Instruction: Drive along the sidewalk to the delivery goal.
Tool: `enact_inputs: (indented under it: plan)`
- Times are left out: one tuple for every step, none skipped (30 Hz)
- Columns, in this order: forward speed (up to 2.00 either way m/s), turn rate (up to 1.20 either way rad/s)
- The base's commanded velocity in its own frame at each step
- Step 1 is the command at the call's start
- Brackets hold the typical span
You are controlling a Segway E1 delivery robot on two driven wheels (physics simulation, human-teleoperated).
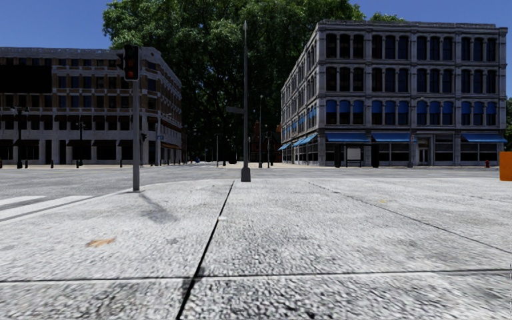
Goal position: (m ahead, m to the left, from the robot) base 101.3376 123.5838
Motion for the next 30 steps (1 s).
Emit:
enact_inputs:
  plan:
    - [1.97,0.00]
    - [1.97,0.00]
    - [1.97,0.00]
    - [1.97,0.00]
    - [1.97,0.00]
    - [1.97,0.00]
    - [1.97,0.06]
    - [1.97,0.18]
    - [1.97,0.34]
    - [1.97,0.49]
    - [1.97,0.49]
    - [1.97,0.64]
    - [1.97,0.81]
    - [1.97,0.97]
    - [1.97,1.04]
    - [1.97,1.07]
    - [1.97,1.13]
    - [1.97,1.17]
    - [1.97,1.20]
    - [1.97,1.20]
    - [1.97,1.20]
    - [1.97,1.20]
    - [1.97,1.20]
    - [1.97,1.20]
    - [1.97,1.20]
    - [1.97,1.20]
    - [1.97,1.20]
    - [1.97,1.20]
    - [1.97,1.20]
    - [1.97,1.20]
